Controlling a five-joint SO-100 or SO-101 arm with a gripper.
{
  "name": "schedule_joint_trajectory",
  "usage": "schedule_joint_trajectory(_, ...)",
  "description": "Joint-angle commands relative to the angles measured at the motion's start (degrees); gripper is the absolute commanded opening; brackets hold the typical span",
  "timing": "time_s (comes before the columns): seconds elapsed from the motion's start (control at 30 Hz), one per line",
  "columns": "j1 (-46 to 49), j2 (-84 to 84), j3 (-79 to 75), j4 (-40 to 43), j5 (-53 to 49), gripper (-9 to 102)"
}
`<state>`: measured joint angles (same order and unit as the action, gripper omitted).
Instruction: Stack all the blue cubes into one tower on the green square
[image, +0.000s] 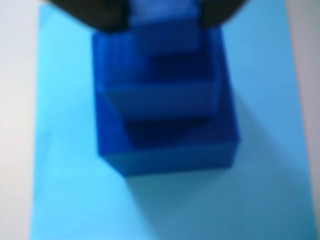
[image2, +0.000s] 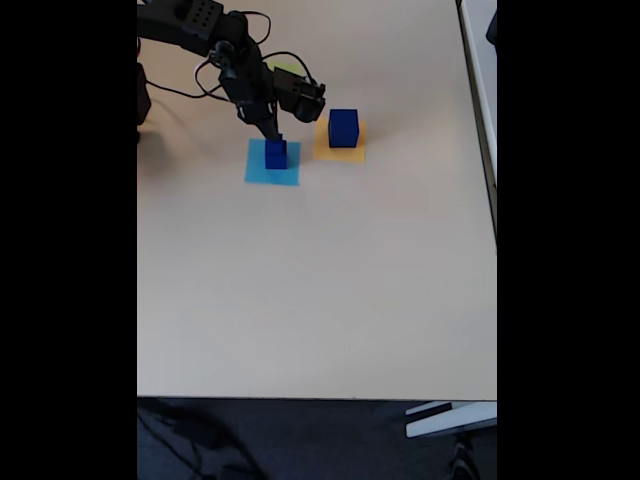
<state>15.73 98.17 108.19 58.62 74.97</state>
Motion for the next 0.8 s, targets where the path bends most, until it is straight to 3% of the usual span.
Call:
schedule_joint_trajectory(0.0,0.4,3.0,-0.3,-0.7,-0.5,4)
schedule_joint_trajectory(0.77,-0.6,2.7,-3.5,0.8,-0.1,11)
